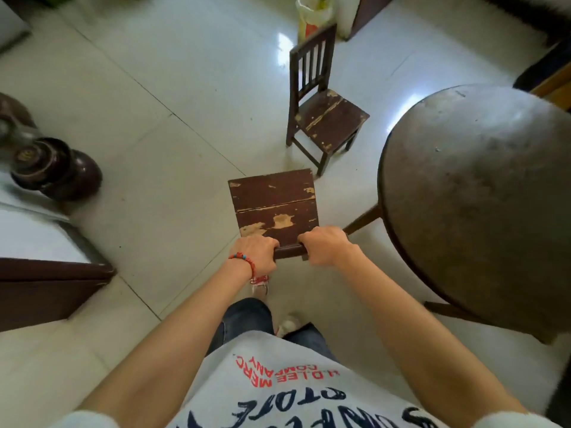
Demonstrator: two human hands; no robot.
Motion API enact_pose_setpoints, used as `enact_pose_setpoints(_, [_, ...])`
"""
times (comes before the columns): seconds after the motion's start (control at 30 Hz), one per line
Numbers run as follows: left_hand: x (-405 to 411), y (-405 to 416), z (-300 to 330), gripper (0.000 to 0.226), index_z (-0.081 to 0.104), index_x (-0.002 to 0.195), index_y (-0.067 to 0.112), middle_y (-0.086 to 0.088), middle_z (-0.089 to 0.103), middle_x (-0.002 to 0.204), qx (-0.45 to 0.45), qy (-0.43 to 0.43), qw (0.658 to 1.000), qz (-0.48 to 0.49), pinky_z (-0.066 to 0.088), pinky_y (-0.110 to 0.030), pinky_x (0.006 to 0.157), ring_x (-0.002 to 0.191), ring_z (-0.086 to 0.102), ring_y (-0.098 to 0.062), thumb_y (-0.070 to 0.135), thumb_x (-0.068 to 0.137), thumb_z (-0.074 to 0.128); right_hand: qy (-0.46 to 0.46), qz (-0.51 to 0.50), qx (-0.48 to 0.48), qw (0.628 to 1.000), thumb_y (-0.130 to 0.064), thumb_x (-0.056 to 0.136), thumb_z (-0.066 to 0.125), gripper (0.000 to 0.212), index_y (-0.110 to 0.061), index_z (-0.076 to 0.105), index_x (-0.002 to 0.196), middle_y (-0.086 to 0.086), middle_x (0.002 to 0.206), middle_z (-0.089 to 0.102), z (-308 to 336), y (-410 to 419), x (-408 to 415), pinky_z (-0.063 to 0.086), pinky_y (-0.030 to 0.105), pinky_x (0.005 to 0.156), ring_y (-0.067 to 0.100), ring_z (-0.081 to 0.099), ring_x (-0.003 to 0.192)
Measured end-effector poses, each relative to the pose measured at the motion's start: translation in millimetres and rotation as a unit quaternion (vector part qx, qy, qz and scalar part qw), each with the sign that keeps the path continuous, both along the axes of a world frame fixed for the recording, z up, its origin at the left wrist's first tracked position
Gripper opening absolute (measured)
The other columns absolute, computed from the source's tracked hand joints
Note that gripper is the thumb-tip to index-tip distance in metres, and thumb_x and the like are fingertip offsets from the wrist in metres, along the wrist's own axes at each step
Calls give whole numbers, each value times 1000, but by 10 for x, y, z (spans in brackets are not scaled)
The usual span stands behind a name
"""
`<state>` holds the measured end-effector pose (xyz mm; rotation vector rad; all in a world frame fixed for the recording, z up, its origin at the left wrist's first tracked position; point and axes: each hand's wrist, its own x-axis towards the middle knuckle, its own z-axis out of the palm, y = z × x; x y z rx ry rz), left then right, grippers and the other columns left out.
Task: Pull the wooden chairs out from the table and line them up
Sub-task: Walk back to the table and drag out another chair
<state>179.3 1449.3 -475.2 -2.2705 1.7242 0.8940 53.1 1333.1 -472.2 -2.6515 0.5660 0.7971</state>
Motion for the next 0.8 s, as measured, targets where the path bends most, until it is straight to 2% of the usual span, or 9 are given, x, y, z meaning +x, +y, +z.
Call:
enact_pose_setpoints(0.1, [345, -90, -11, 21, 61, 97, 26, -2, 65, 86, -5, -5, 1000, 29, 46, -28, 65, 75, 57, -20, 29, 78, 54, -3, 23, -4, 1000, -30, 79, 58, 17, -23, 59, 95, -9, 58, 39, -14, -153, 422, 39, 30, 59, 17, 47, 62])
enact_pose_setpoints(0.23, [838, -263, -58, 22, 61, 97, 26, -2, 65, 87, -7, -7, 998, 57, 45, -28, 65, 79, 60, -22, 30, 76, 56, -2, 48, -5, 999, -29, 81, 57, 17, -23, 59, 97, -9, 59, 41, -13, -370, 961, 38, 29, 59, 15, 48, 61])
enact_pose_setpoints(0.33, [1225, -397, -61, 24, 61, 98, 27, -2, 65, 86, -3, 0, 996, 88, 45, -27, 65, 79, 60, -22, 30, 75, 57, 7, 67, 0, 998, -28, 83, 57, 16, -22, 59, 98, -7, 64, 47, 32, -546, 1399, 39, 28, 59, 16, 51, 64])
enact_pose_setpoints(0.47, [1777, -613, -31, 25, 61, 100, 27, -2, 65, 88, -1, 4, 995, 105, 46, -28, 68, 81, 60, -21, 31, 75, 57, 5, 80, 3, 997, -29, 83, 57, 14, -22, 58, 95, -7, 63, 46, 87, -807, 2004, 34, 25, 52, 15, 50, 63])
enact_pose_setpoints(0.63, [2366, -875, 41, 23, 61, 100, 24, -4, 66, 88, -9, 0, 993, 118, 48, -28, 68, 81, 61, -22, 29, 78, 55, 3, 103, -5, 995, -28, 82, 55, 11, -23, 57, 91, -6, 67, 49, 132, -1107, 2631, 40, 29, 60, 17, 54, 68])
enact_pose_setpoints(0.8, [2886, -1176, 73, 22, 61, 97, 25, -4, 68, 90, -17, -10, 990, 137, 47, -29, 67, 83, 63, -24, 30, 77, 56, -7, 135, -15, 991, -27, 83, 55, 8, -22, 56, 89, -8, 62, 45, 156, -1455, 3210, 39, 29, 59, 15, 51, 63])
